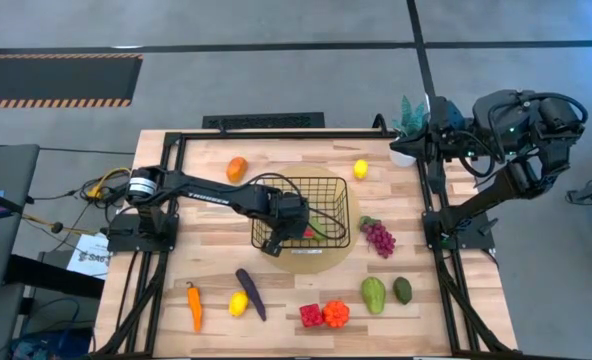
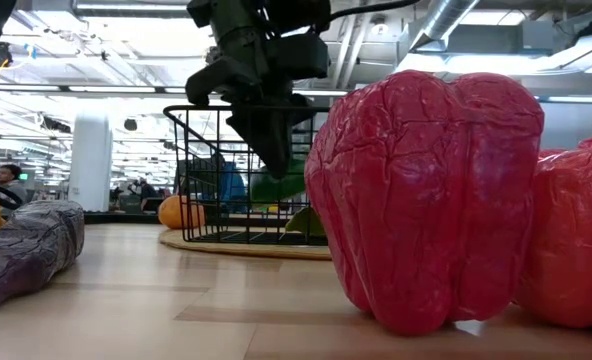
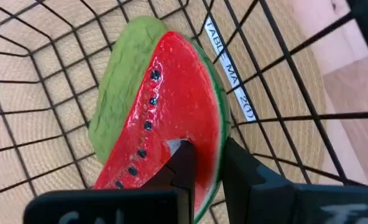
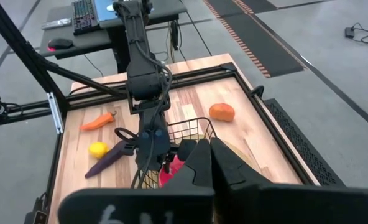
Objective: Build produce basket
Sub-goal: Put the green watermelon into the wire basket
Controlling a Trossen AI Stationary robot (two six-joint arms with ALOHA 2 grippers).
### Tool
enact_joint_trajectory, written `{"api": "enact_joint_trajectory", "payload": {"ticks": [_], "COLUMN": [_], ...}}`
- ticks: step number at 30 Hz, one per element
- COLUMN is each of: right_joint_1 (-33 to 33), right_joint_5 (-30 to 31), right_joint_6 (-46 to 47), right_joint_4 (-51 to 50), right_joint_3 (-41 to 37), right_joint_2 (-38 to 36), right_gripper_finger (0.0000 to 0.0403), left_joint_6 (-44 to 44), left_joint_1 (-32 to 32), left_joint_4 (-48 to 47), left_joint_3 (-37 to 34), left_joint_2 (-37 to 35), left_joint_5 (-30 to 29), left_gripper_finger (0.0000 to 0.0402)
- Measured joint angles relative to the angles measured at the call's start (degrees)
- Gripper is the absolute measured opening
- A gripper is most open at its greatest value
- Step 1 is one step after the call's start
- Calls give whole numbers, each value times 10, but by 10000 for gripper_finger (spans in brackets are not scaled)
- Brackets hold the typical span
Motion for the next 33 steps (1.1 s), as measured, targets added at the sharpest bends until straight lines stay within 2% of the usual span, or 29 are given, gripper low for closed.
{"api": "enact_joint_trajectory", "payload": {"ticks": [5,14,23,33], "right_joint_1": [0,0,0,0], "right_joint_5": [-3,-14,-15,-16], "right_joint_6": [0,0,0,5], "right_joint_4": [2,6,9,9], "right_joint_3": [0,0,0,0], "right_joint_2": [4,9,8,8], "right_gripper_finger": [2,4,4,3], "left_joint_6": [-7,-10,-10,-22], "left_joint_1": [2,3,2,2], "left_joint_4": [5,3,-7,-71], "left_joint_3": [1,9,9,94], "left_joint_2": [14,16,16,18], "left_joint_5": [37,27,29,-10], "left_gripper_finger": [22,23,106,117]}}
